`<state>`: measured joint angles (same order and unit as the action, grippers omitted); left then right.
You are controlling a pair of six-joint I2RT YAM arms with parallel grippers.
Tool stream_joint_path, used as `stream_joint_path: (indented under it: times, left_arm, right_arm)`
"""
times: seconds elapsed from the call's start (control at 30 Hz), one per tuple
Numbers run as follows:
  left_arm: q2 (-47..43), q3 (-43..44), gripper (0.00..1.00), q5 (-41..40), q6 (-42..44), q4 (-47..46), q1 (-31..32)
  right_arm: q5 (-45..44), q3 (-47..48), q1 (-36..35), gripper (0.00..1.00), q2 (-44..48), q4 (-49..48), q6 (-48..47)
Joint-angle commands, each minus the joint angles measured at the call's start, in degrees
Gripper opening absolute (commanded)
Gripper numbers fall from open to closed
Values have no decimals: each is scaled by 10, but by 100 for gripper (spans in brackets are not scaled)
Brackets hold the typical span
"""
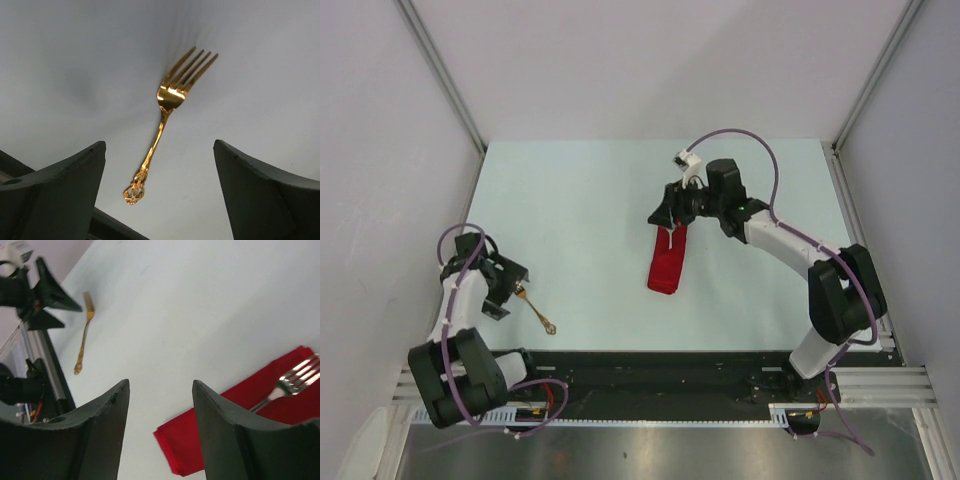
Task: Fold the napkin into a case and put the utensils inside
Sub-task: Pick up the fork from the corner of the board.
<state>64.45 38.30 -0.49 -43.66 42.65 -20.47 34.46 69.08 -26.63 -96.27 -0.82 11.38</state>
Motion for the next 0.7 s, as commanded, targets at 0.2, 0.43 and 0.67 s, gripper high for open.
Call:
stream_joint_path:
  times: [0.2,0.43,0.67]
  left_arm:
    - [141,92,82,-102,131,-141,-4]
    - [166,57,66,-33,171,-204,-3]
    - [164,22,71,15,193,-210,6]
  right_arm:
    - [18,-82,-43,57,54,-60,18]
    - [32,-104,-27,56,68,-80,15]
    - [43,-115,-18,55,79,-97,25]
